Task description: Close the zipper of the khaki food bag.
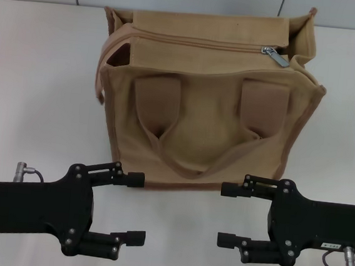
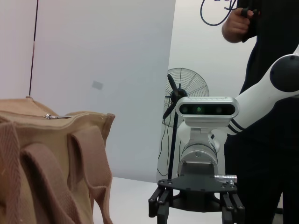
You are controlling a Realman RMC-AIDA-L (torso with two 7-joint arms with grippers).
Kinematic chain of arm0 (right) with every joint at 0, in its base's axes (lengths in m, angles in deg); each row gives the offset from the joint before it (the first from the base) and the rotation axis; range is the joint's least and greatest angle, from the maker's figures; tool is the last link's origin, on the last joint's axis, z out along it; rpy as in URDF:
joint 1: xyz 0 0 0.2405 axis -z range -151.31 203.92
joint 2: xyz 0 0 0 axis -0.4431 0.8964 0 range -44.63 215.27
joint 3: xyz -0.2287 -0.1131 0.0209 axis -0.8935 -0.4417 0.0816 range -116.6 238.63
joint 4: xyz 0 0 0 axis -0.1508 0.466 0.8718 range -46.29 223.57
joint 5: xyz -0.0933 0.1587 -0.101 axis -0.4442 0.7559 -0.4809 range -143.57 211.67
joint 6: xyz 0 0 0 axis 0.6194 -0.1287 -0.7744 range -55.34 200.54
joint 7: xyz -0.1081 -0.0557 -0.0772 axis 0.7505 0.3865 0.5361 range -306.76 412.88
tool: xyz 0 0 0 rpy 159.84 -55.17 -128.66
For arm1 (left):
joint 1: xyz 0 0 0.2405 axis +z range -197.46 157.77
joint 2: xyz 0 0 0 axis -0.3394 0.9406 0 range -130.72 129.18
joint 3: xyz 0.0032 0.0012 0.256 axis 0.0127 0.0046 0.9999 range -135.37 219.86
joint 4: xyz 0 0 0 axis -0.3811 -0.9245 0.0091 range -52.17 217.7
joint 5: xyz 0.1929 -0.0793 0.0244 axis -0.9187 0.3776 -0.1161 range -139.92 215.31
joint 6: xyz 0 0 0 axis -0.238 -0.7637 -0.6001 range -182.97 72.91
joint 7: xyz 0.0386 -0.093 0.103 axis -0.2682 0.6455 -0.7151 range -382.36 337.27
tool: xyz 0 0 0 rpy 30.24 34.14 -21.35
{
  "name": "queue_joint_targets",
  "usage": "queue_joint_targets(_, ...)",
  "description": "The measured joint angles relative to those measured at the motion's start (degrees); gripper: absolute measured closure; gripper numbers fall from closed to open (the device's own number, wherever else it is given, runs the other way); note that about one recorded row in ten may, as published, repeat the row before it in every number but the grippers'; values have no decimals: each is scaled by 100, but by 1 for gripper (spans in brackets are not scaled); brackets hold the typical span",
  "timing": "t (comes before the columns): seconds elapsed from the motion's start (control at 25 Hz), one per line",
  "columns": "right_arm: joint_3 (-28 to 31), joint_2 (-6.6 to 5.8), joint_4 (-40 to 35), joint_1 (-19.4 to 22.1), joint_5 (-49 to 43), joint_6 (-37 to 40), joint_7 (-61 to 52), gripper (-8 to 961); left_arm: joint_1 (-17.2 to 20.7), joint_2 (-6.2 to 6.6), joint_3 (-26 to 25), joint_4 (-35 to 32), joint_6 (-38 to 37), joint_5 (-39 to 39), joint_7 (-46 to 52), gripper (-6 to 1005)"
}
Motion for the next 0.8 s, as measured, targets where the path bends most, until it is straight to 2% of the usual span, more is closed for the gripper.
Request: queue_joint_targets(0.8, 1, 0, 0, -47, 8, -44, -8, 208, 6, 15, 6, 0, -3, 1, 22, 166)
